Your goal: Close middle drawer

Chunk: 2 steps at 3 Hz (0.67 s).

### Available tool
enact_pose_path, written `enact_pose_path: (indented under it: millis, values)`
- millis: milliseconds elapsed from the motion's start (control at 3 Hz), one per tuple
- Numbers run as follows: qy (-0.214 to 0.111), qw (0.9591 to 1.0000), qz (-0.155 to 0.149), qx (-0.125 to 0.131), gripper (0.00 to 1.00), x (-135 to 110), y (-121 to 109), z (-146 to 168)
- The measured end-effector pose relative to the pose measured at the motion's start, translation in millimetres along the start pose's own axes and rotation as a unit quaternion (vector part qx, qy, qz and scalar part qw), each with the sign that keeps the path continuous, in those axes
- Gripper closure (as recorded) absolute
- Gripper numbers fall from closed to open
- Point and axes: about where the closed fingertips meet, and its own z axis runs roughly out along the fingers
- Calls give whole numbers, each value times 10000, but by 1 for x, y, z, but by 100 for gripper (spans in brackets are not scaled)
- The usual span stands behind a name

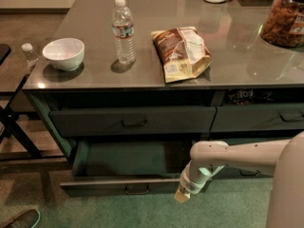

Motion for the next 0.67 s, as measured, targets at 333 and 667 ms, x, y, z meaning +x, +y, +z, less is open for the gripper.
enact_pose_path:
  millis: [333,667]
  values:
    - [-377,9990,72,210,100,-30,-29,-14]
    - [-396,9989,75,229,100,-31,-30,-15]
